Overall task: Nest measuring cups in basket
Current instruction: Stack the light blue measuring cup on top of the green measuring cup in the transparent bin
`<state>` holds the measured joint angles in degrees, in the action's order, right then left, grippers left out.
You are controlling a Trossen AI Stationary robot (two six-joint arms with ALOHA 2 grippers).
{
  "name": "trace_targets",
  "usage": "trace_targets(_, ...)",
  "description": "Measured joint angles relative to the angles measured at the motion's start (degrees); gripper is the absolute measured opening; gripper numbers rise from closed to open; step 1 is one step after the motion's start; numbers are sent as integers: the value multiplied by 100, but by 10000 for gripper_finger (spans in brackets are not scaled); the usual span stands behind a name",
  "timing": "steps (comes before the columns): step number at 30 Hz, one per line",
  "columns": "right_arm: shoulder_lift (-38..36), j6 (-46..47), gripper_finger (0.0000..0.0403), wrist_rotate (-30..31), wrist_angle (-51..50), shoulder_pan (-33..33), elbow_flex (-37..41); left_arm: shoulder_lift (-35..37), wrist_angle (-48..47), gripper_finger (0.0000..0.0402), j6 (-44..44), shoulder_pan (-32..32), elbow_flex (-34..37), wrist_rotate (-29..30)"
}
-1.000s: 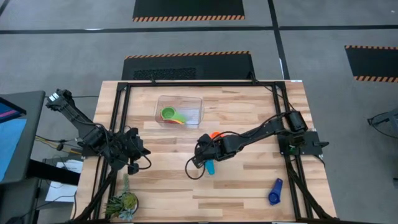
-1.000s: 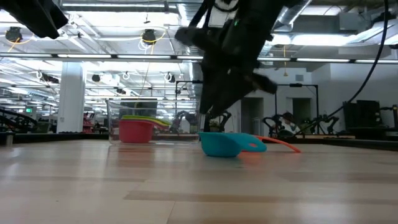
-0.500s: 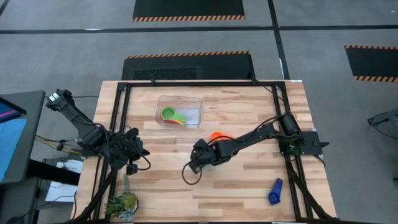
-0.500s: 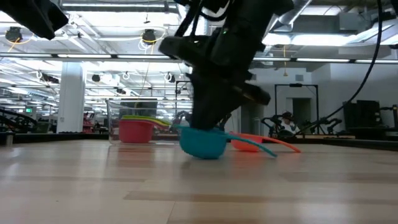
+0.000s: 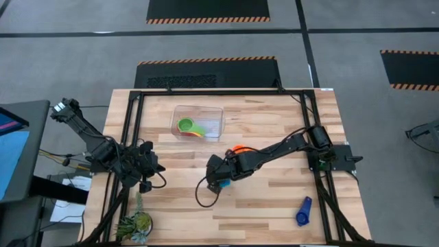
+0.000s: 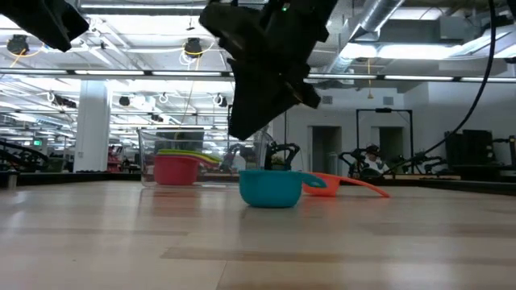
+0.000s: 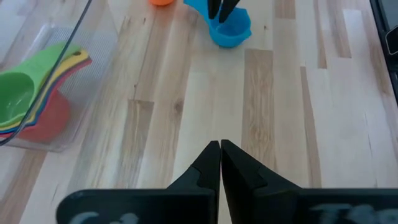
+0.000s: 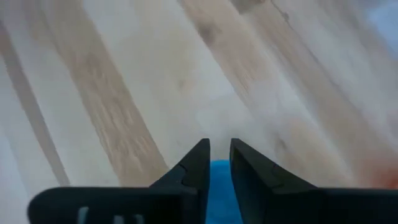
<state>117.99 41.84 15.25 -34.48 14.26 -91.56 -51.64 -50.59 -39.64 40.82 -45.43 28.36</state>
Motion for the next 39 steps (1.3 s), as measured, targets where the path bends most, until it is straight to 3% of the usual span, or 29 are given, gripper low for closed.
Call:
trace_targets(5,0,-2839,86,-14,-581,-159,-236,0,8,0,-25,0,-2,0)
trace_targets(8,-4,-4032,86,-137,-743,-251,-283,0,13,0,-109,0,-1,1)
trace_targets(14,34,-5532,86,-1389,-1348,-456,-276,0,17,0,-661,0,0,108)
trace_targets(26,7,-6435,86,-1560,-1543,-692,-272,-13,37,0,-1749,0,-2,1022)
trace_targets(31,-219,-6571,86,-1942,-1873,-811,-276,-13,35,0,-2068,0,0,1182)
trace_targets(39,-1444,-6256,86,-2577,-1181,-1197,952,-281,41,0,-2262,-42,0,1475)
